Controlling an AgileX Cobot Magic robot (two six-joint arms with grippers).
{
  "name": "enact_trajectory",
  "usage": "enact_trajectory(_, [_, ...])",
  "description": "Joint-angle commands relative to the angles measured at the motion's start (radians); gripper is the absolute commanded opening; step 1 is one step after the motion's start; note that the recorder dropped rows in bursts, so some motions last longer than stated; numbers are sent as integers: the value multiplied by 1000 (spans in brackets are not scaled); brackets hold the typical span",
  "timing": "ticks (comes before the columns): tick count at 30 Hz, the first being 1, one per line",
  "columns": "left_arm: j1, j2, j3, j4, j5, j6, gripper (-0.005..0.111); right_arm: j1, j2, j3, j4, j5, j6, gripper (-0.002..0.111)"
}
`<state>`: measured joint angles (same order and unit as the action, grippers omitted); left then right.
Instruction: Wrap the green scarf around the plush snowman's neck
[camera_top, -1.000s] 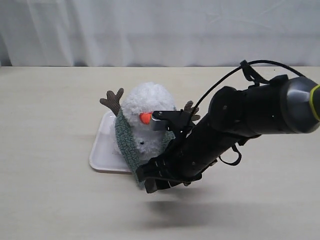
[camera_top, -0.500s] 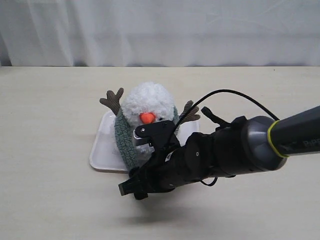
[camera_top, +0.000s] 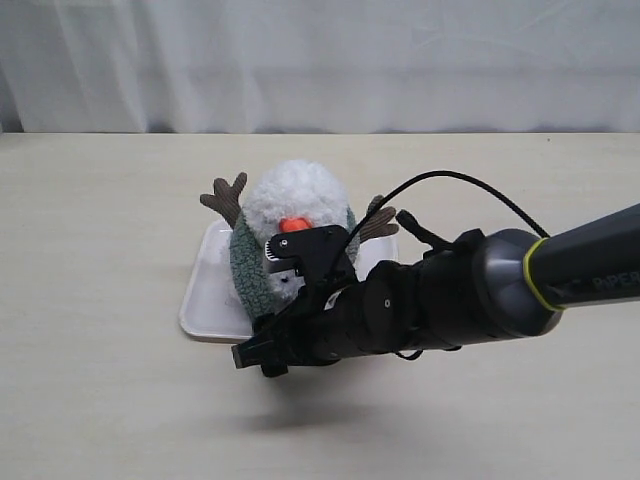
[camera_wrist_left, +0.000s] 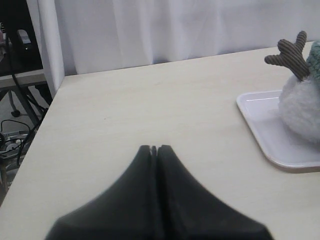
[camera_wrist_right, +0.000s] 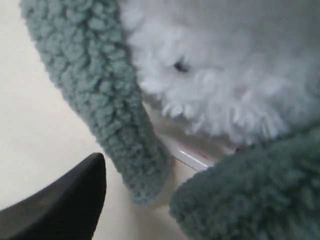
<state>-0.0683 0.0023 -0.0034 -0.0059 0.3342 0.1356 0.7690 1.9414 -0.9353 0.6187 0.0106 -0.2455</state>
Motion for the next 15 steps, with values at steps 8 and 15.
enact_trajectory(8, [3, -2, 3, -3, -11, -2, 0, -4, 40, -6, 2, -21, 7, 46])
enact_trajectory(15, [3, -2, 3, -3, -11, -2, 0, -4, 40, -6, 2, -21, 7, 15])
